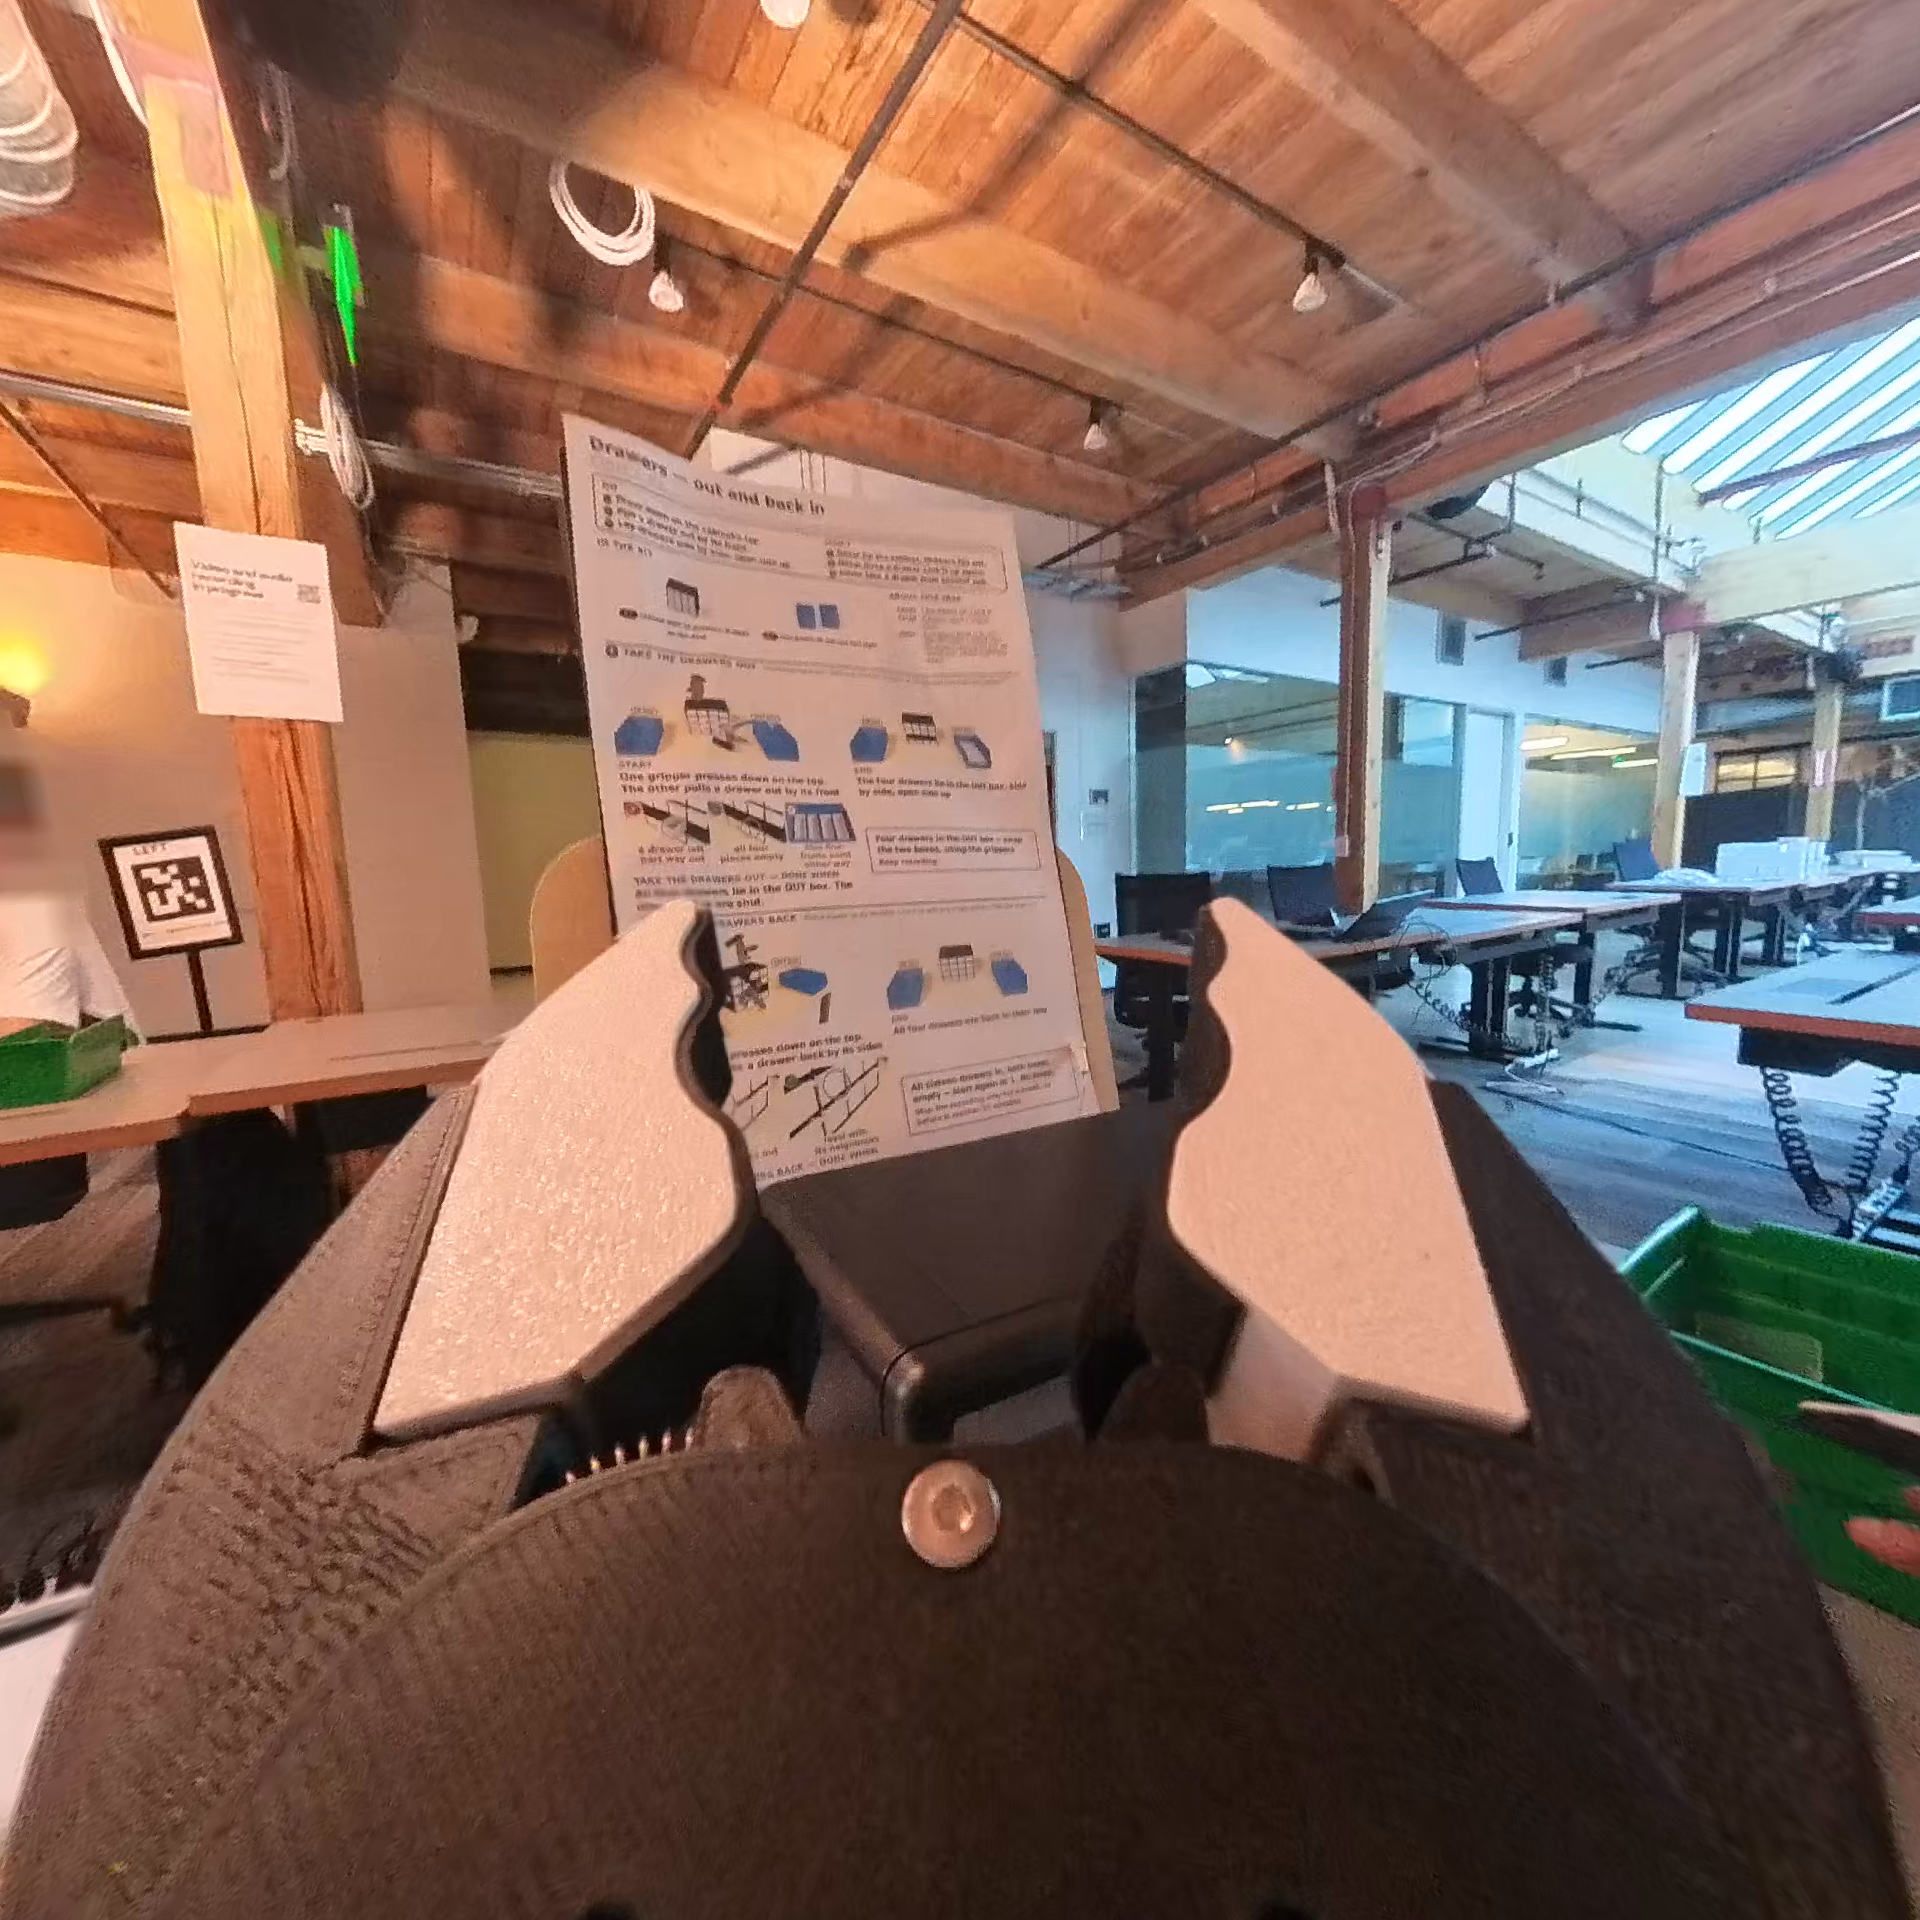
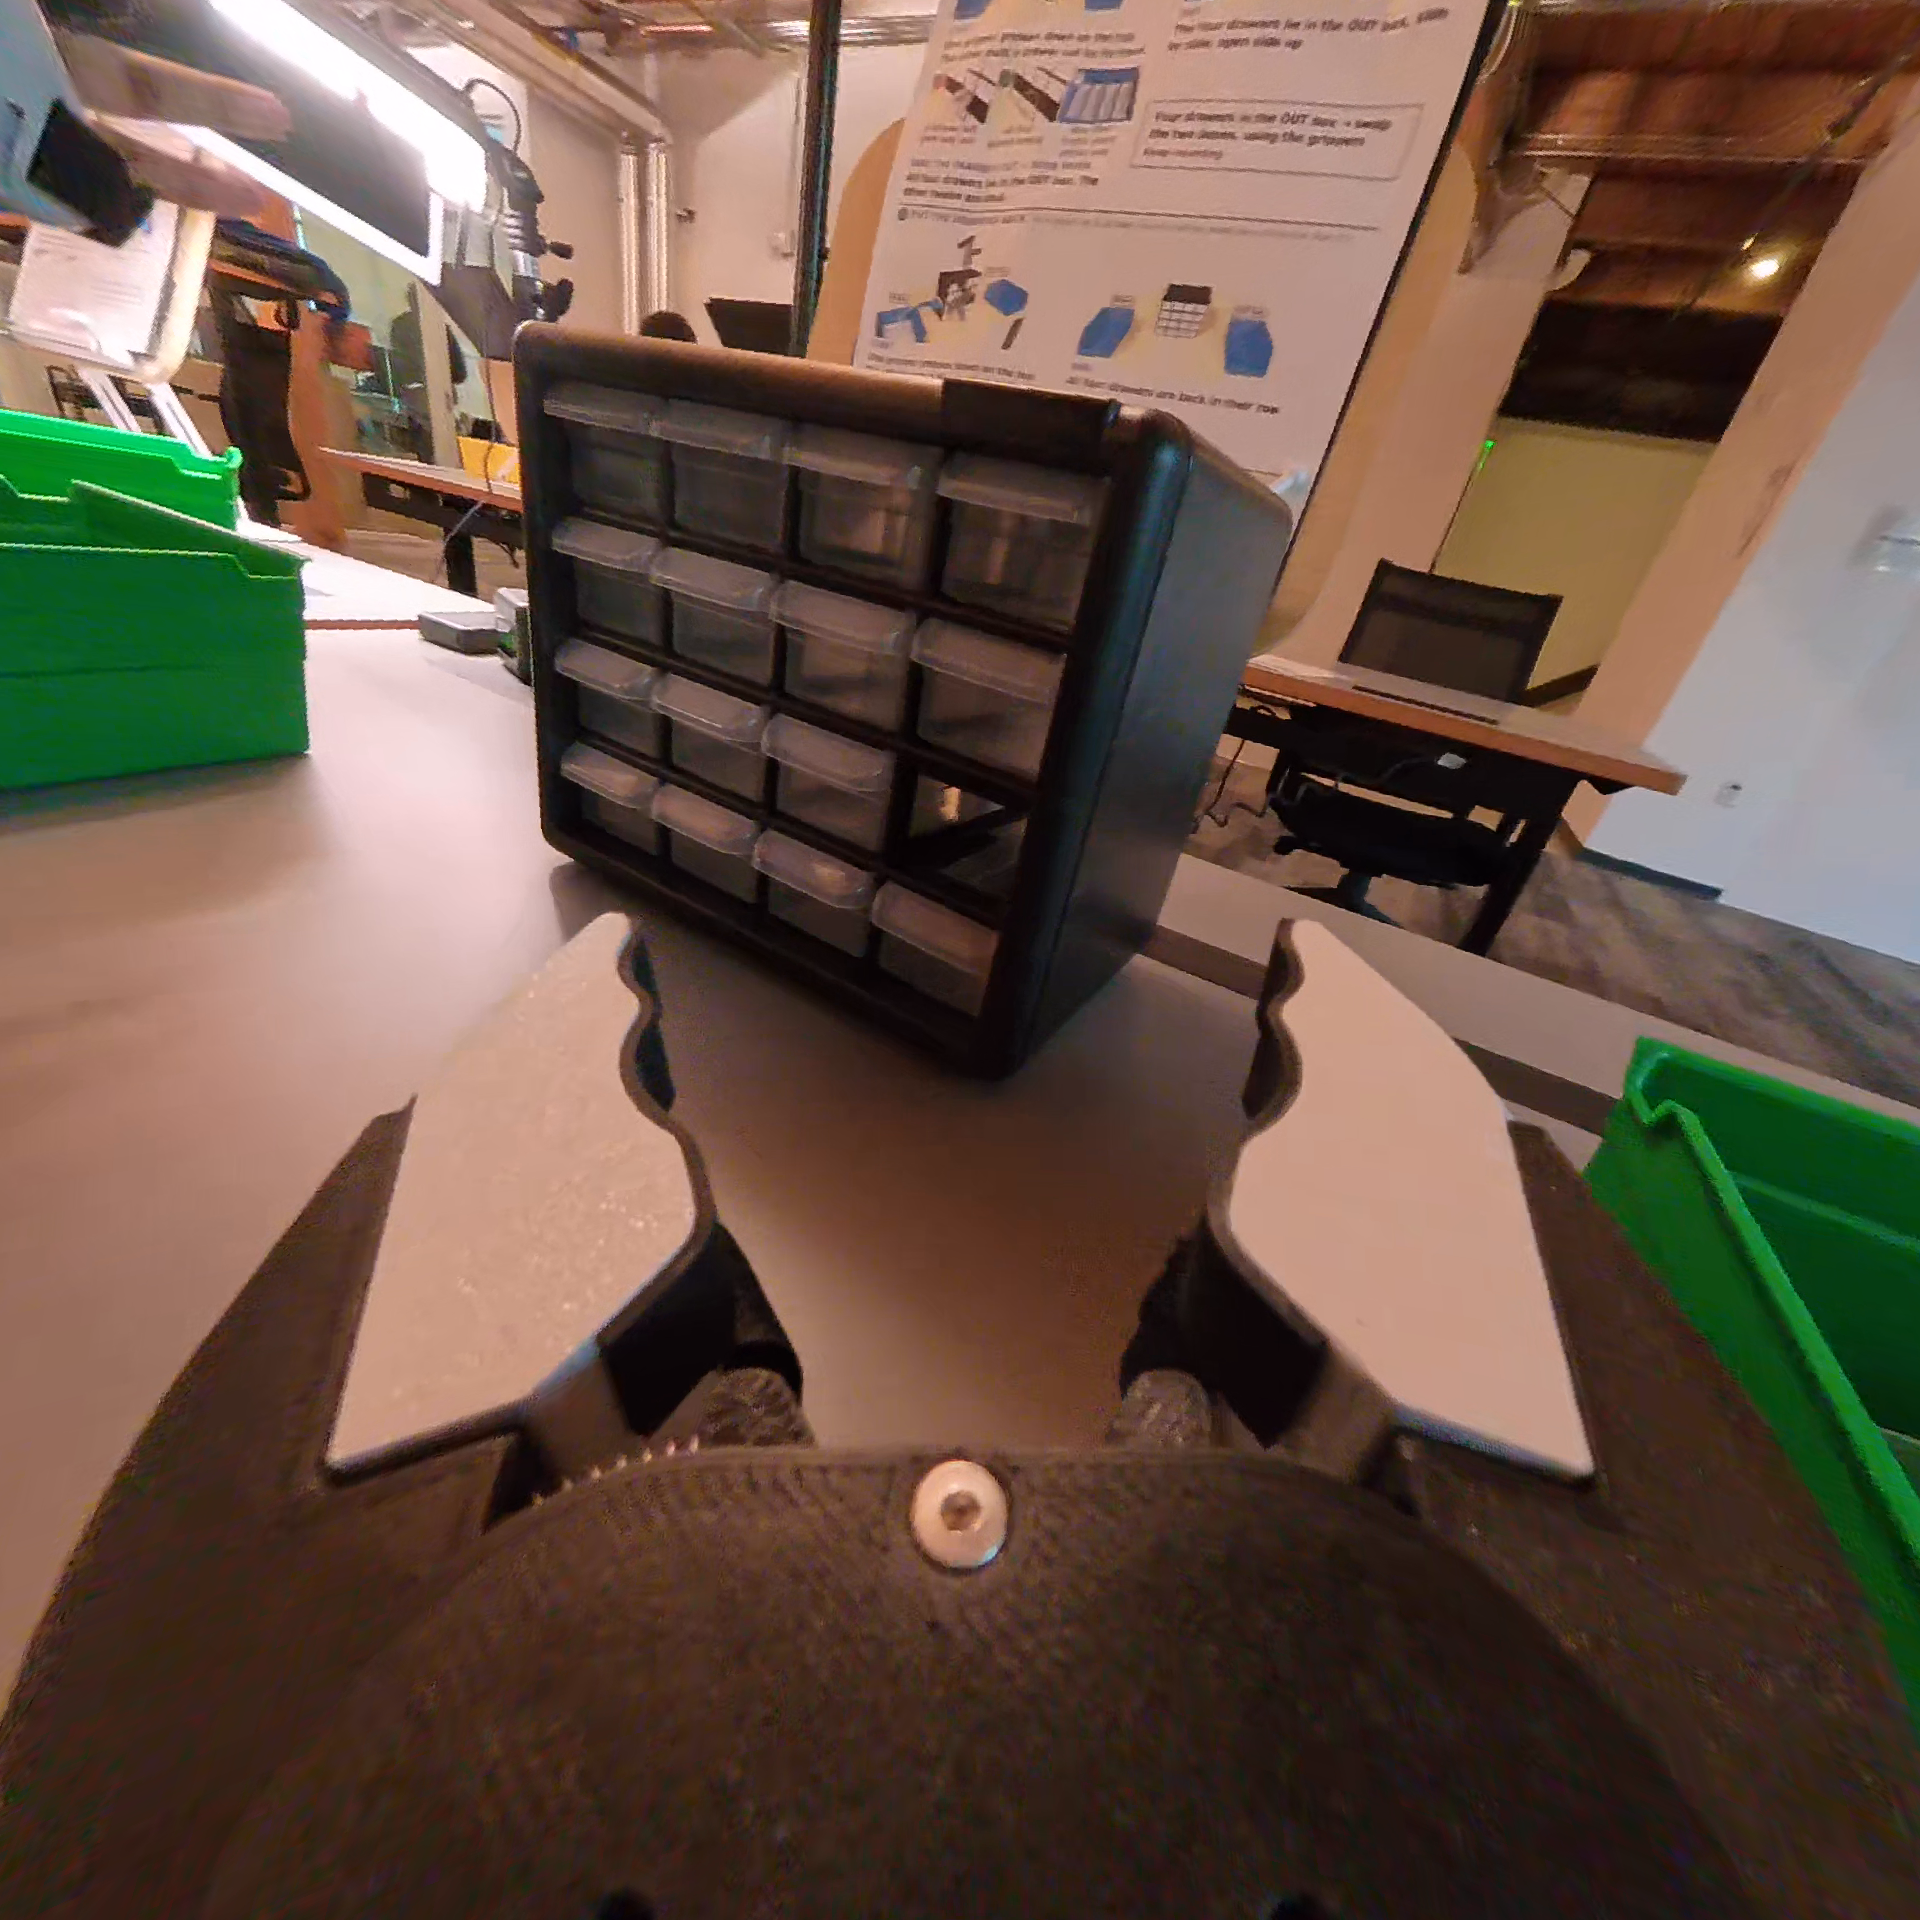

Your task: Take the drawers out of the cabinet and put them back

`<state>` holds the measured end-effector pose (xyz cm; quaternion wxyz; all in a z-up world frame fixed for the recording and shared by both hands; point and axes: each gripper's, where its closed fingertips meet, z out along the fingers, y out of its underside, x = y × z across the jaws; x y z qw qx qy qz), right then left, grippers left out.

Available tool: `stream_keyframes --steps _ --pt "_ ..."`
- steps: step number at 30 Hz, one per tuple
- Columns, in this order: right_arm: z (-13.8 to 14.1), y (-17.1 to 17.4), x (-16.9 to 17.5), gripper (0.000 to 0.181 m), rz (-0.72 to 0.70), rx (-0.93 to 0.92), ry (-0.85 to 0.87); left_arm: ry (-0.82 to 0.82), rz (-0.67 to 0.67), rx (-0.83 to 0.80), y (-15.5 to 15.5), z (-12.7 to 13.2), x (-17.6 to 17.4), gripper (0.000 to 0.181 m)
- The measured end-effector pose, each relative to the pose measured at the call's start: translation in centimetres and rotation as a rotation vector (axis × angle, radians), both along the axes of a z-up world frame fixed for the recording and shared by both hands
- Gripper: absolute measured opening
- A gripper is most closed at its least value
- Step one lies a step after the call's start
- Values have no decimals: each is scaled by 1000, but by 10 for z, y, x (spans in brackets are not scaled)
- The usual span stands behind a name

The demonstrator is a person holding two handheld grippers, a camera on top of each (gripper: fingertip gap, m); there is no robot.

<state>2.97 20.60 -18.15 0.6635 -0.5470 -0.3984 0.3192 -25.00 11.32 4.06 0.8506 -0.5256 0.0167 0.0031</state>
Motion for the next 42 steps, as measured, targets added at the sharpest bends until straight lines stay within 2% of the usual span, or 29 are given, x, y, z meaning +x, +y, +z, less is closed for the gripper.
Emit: stream_keyframes --steps 8,13,17,19,20,22,25,26,30,32,35,38,40,42 --pt "-2 1 1 111 -2 -10 0 102 -1 -160 30 -34 16 84" --pt "-8 3 0 111 -16 0 -38 149 -11 -363 60 -82 13 78" --pt "-16 5 -1 111 -19 -10 -67 291 -137 -496 69 -122 27 77" --pt "-19 4 -3 112 -10 -12 -84 349 -63 -490 73 -125 18 76" --pt "-21 3 -5 112 -5 -12 -92 357 -31 -480 74 -124 13 72" --pt "-23 1 -7 112 10 -8 -105 277 -67 -468 74 -121 12 56" --pt "-26 -4 -10 112 36 -1 -122 1 -147 -484 79 -119 7 3" --pt "-28 -6 -12 112 43 3 -131 -29 -142 -523 81 -126 2 3" --pt "-33 -10 -16 105 51 29 -174 8 -95 -555 79 -126 -1 1" --pt "-28 -13 -19 92 55 44 -166 32 -59 -563 80 -126 0 1" --pt "-6 -18 -31 67 14 154 -165 19 -77 -558 81 -126 4 1" --pt "1 -17 -59 50 -67 310 -298 15 -87 -560 81 -127 4 1" --pt "1 -11 -82 45 -152 515 -439 12 -92 -560 81 -127 4 1" --pt "0 -2 -104 36 -262 797 -574 15 -91 -559 81 -127 4 1"
